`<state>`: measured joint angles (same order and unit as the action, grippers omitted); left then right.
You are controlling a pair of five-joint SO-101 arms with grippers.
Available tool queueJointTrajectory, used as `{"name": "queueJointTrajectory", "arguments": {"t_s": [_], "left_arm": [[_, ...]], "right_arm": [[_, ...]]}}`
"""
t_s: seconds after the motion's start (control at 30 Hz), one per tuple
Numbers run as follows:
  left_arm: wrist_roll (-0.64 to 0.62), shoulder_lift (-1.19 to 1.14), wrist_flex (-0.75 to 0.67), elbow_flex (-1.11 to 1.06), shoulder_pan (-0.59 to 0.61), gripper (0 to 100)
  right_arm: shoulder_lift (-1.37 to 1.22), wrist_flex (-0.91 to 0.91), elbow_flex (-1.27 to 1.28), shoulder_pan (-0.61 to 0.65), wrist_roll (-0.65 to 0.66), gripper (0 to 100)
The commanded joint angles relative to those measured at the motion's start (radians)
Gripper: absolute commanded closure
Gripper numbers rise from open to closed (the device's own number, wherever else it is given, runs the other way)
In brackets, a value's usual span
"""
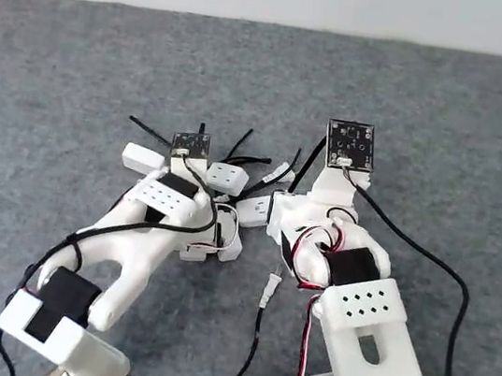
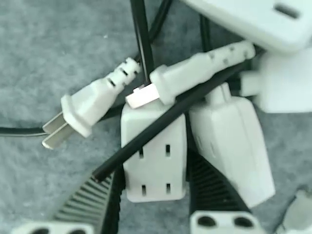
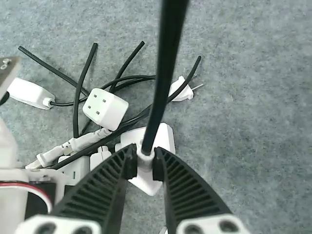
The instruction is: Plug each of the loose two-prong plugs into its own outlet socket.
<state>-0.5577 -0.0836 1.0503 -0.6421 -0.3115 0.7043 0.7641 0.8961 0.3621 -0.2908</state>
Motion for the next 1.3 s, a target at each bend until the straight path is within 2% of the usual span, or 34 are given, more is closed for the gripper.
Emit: {"name": "queueJointTrajectory", "arguments": {"t_s": [0.0,0.1,0.2,0.3,0.4,0.53,0.6,0.7,0.8,0.93,1.13,1.27], "left_arm": [[0.028,0.012,0.008,0.039,-0.029,89],[0.052,0.049,0.008,0.015,-0.017,85],[0.031,0.101,0.012,-0.021,0.015,72],[0.074,0.190,0.012,-0.097,-0.012,62],[0.118,0.356,0.012,-0.188,-0.035,64],[0.166,0.644,0.015,-0.321,-0.005,66],[0.199,0.770,0.015,-0.390,0.083,66],[0.272,0.884,0.015,-0.441,0.276,66],[0.322,0.888,0.015,-0.467,0.400,66],[0.371,0.859,0.006,-0.473,0.497,66],[0.376,0.816,-0.147,-0.522,0.580,66],[0.376,0.786,-0.161,-0.521,0.585,66]], "right_arm": [[0.039,-0.015,-0.032,-0.013,0.012,99.1],[0.039,-0.015,-0.032,-0.012,0.012,99.1],[0.039,-0.016,-0.032,-0.010,0.012,99.1],[0.038,-0.016,-0.032,-0.008,0.012,99.1],[0.038,-0.016,-0.032,0.013,0.012,99.1],[0.028,-0.016,-0.028,0.050,0.012,99.1],[0.027,-0.016,-0.021,0.076,0.009,99.1],[0.027,-0.068,0.014,0.142,0.006,99.1],[0.025,-0.171,0.072,0.216,0.008,99.1],[0.025,-0.278,0.130,0.265,0.017,99.1],[0.024,-0.414,0.203,0.314,0.077,99.1],[-0.016,-0.437,0.204,0.351,0.077,99.1]]}}
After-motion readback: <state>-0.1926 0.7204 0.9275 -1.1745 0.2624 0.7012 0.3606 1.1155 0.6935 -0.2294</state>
